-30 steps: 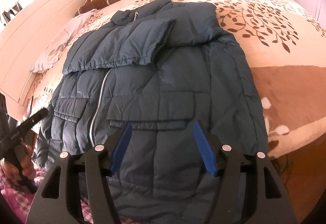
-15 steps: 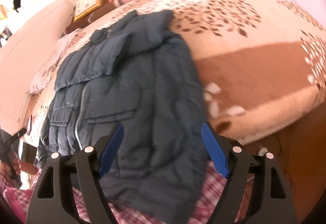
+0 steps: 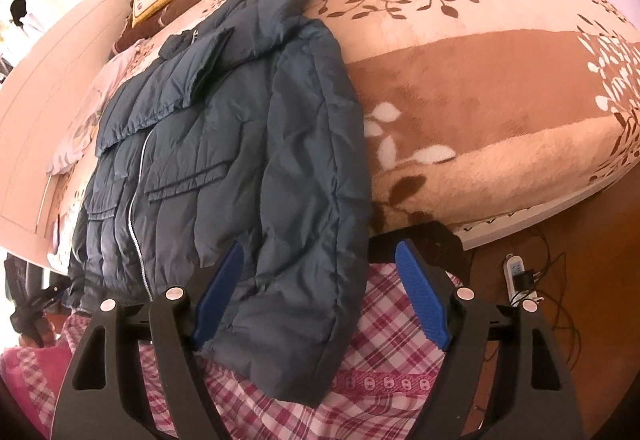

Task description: Fold large clothes

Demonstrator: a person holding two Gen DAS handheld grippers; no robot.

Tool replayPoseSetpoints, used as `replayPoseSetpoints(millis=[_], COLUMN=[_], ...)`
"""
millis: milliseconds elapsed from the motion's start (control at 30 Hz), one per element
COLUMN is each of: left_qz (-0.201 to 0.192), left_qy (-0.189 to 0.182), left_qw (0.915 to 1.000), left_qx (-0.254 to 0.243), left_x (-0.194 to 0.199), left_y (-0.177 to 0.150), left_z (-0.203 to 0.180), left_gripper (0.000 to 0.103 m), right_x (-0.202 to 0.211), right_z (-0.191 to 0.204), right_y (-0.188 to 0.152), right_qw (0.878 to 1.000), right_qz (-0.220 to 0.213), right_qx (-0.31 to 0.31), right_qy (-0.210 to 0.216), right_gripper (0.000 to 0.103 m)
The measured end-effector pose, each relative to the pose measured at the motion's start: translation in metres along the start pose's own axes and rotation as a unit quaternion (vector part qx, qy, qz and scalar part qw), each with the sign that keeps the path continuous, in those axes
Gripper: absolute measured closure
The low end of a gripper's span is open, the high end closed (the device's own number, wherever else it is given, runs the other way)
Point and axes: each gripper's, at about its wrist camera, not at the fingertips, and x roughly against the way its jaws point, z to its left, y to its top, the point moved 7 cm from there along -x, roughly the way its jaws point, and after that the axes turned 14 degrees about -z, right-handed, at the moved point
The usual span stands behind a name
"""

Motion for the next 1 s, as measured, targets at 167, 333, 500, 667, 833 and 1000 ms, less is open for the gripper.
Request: replayPoseSetpoints(millis=[167,333,500,667,833,1000], left_qz=[0.008,0.014,0.013,0.012,0.01,-0.021], left_qy=[-0.01,-0.011,-0.017,-0.038,-0.065,-0.084], left_qw=[0.9996,0.9992,0.9996,0.9987,0.9968,0.9955], left_qx=[0.025,0.036,0.018,0.032,0.045,0.039], left_x=[-0.006,-0.012,-0.015,-0.017,-0.018,-0.007], left_y=[-0.004,-0.009,-0.01,-0.009,-0.012,0.0], left_z=[0.008,0.014,0.01,0.012,0.012,0.004], left_gripper=[0.024,0.036,0.053,0.064,0.079,0.091], right_x=[-0.003,-0.005,-0.017,-0.019,-0.021,-0.014], right_z=[-0.002,-0.005,0.0,0.014,0.015,0.016], right_y=[-0.011,-0.023,-0.04,-0.046,-0.052,-0.041], right_qw=[1.0,0.998,0.996,0.994,0.993,0.992], right_qz=[0.023,0.054,0.089,0.096,0.101,0.082], right_qx=[0.006,0.012,0.008,0.026,0.014,-0.033], right_qy=[-0.008,-0.005,0.011,0.036,0.053,0.087], right_gripper=[0.027,0.027,0.027,0.047,0.071,0.087])
